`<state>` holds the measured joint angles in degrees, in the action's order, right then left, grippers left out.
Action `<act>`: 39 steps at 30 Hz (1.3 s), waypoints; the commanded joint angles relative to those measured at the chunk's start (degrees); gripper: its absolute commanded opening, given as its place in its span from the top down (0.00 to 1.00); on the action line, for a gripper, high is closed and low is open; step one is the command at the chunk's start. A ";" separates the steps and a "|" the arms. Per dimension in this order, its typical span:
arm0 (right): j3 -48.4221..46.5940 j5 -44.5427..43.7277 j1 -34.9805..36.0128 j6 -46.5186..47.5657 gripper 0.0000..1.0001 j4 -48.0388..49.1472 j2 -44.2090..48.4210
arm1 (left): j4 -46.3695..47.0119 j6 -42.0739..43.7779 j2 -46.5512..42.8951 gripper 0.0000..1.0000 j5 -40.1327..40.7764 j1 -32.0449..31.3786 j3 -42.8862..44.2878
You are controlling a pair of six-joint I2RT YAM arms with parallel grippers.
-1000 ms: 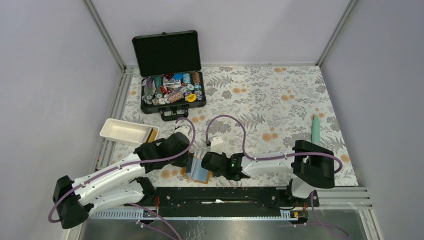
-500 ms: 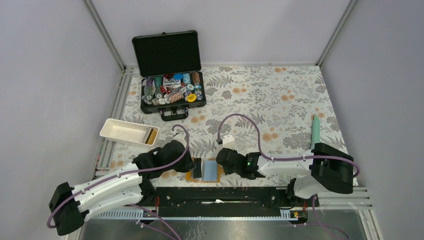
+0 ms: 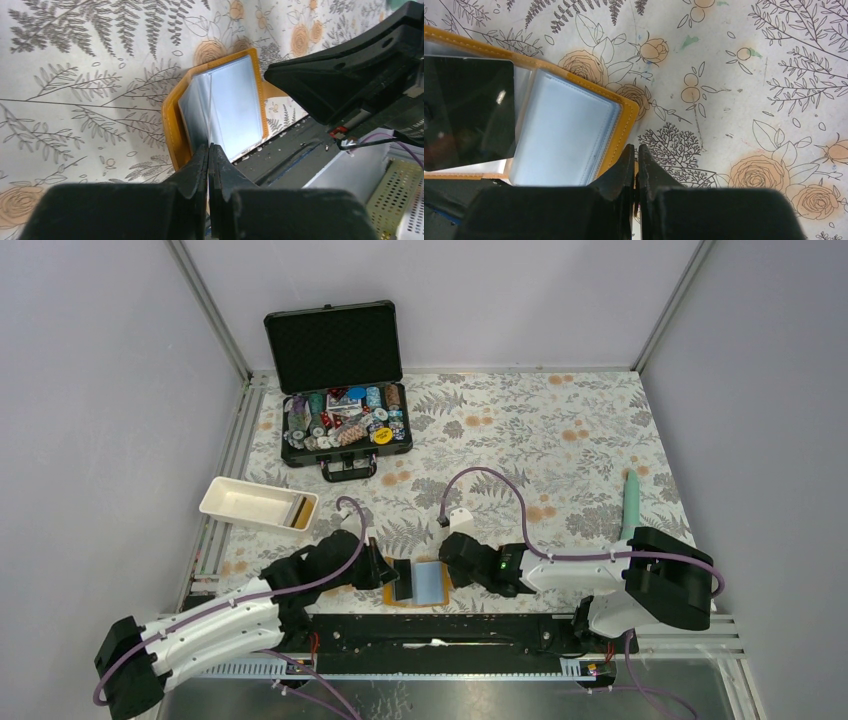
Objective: Put the credit cards into the card holder
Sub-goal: Insert the credit card into the card holder.
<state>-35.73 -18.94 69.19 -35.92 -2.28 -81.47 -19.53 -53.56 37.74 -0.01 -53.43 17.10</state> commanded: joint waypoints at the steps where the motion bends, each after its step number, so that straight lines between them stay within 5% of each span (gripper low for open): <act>1: 0.59 0.61 -0.84 0.71 1.00 1.14 0.65 | 5.80 -1.23 0.47 1.00 -4.13 0.29 -0.25; 39: -0.01 0.09 -1.51 0.42 1.00 1.23 -0.97 | 5.73 -9.91 -1.44 1.00 -4.93 4.66 -5.13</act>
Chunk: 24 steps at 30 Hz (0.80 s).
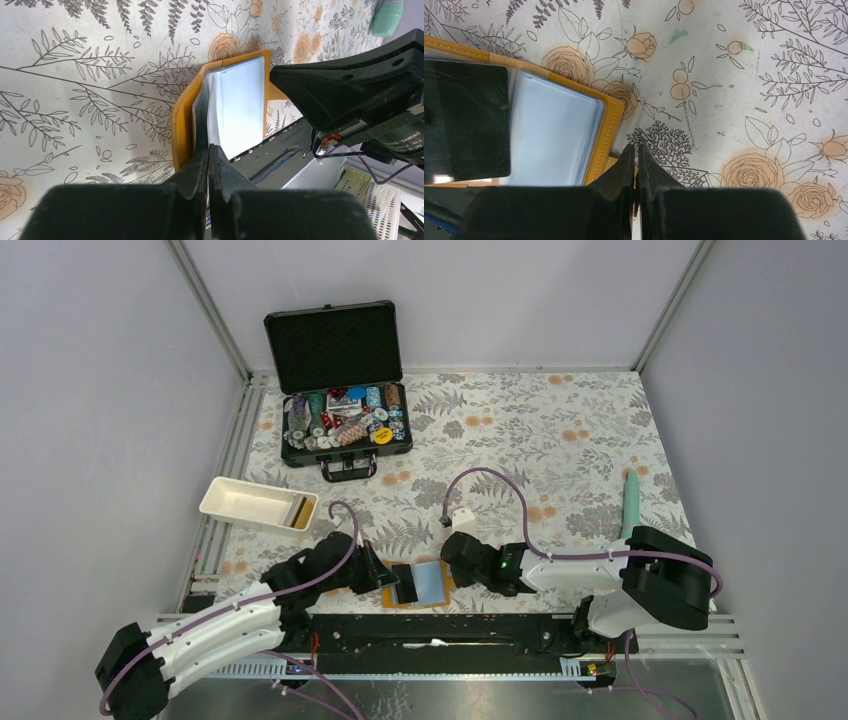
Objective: Put the credit cards into the card holder
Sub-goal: Insert the credit card into the card holder.
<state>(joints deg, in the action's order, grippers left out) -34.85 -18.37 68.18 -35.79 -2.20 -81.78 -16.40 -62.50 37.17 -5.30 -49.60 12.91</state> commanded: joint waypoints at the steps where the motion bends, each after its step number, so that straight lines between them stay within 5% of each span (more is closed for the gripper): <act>1: -0.89 -0.42 -0.51 0.22 1.00 1.10 -0.85 | 2.87 -1.18 -1.10 1.00 0.18 1.09 -1.21; 24: -1.18 -0.52 -0.57 -0.05 1.00 0.99 -1.76 | 6.51 2.33 1.87 1.00 -4.89 1.35 -2.24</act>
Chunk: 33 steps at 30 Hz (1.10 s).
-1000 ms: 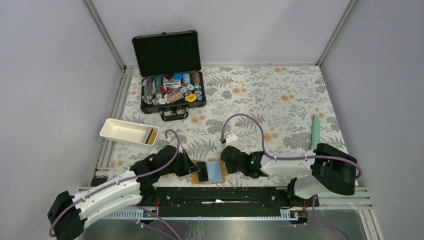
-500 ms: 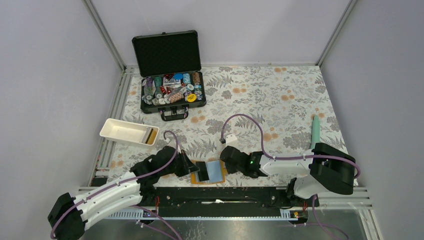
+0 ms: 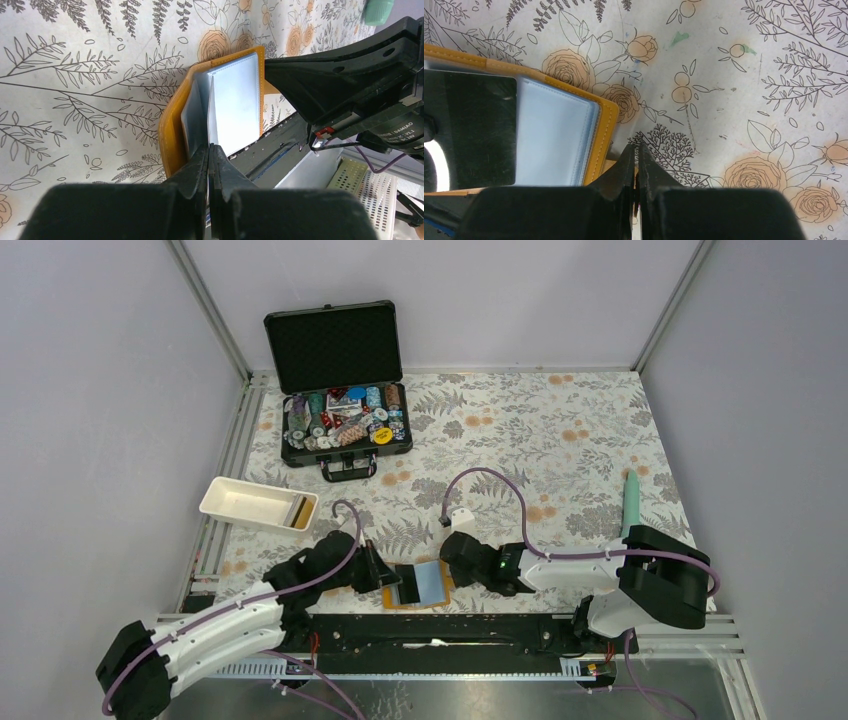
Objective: Put the credit cards into the card holder
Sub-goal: Insert the credit card into the card holder.
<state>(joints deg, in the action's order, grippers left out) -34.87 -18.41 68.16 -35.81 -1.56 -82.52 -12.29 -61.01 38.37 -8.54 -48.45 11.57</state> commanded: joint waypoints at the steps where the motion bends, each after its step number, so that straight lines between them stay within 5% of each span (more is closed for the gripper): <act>1: -1.22 -0.42 -0.57 -0.03 1.00 0.40 -0.98 | 2.57 0.81 0.81 1.00 -1.70 0.19 -0.99; 33: -1.84 -0.15 -0.57 -0.48 1.00 -0.06 -1.11 | 8.02 -1.23 6.32 1.00 -0.56 0.39 -2.54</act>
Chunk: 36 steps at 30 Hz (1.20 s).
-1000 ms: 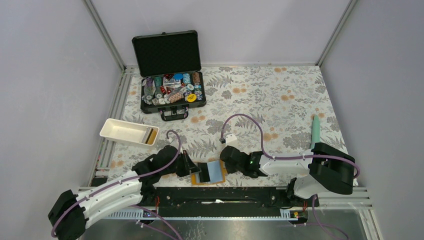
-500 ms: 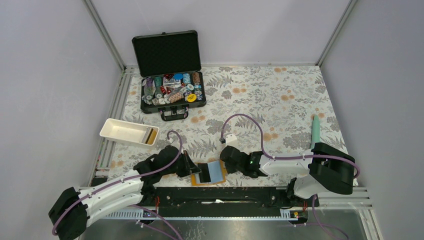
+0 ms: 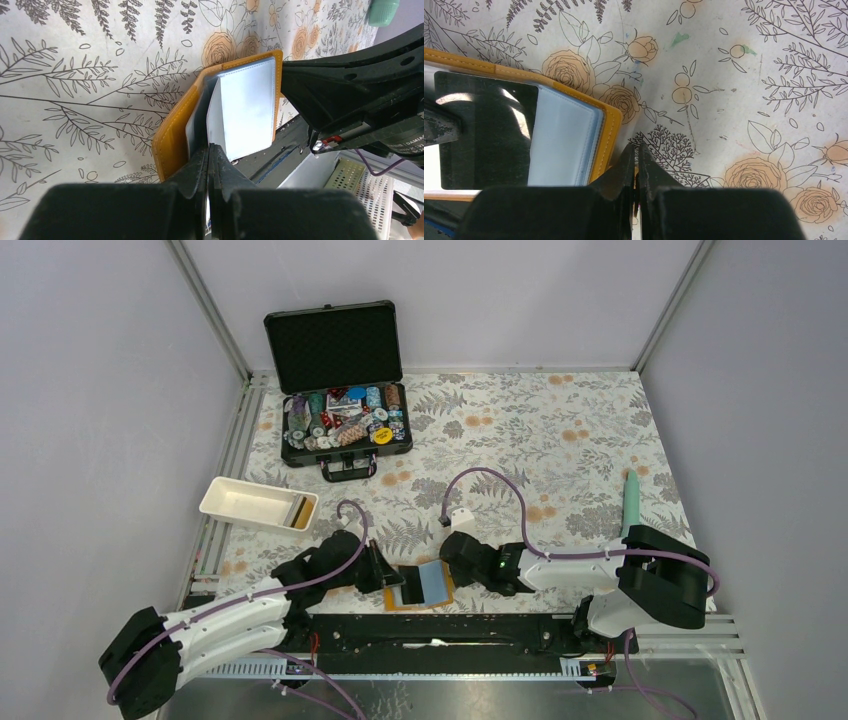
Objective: Put the credit cards into the card holder
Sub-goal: Insert the credit card into the card holder.
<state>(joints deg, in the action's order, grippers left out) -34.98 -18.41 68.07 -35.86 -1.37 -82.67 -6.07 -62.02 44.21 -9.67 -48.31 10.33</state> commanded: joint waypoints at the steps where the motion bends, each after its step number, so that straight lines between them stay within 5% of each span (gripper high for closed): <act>1: -1.75 -0.21 -0.49 -0.43 1.00 -0.29 -1.10 | 2.15 -0.41 0.37 1.00 0.57 0.24 -1.50; 12: -2.05 0.40 -0.56 -1.51 1.00 -2.28 0.00 | 1.65 -0.02 0.05 1.00 0.67 0.26 -0.60; 20: 0.69 3.82 -2.90 -4.02 0.54 -3.16 9.45 | -0.55 1.06 0.30 1.00 0.88 0.28 0.39; 23: 2.35 5.37 -3.11 -5.51 0.47 -2.87 14.18 | -0.89 1.20 0.08 1.00 0.94 0.25 0.53; 29: 4.39 11.93 -3.08 -5.14 0.48 0.65 20.08 | -1.38 1.28 -0.17 1.00 1.15 0.24 0.85; 36: 3.45 18.24 -3.07 -4.18 0.65 6.19 11.44 | -1.79 1.51 -0.02 1.00 1.15 0.25 1.01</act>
<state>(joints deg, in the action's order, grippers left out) -31.09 -4.54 65.17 -40.38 0.95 -66.63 -5.96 -62.41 44.31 -9.69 -48.31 10.04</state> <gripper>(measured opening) 0.373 0.032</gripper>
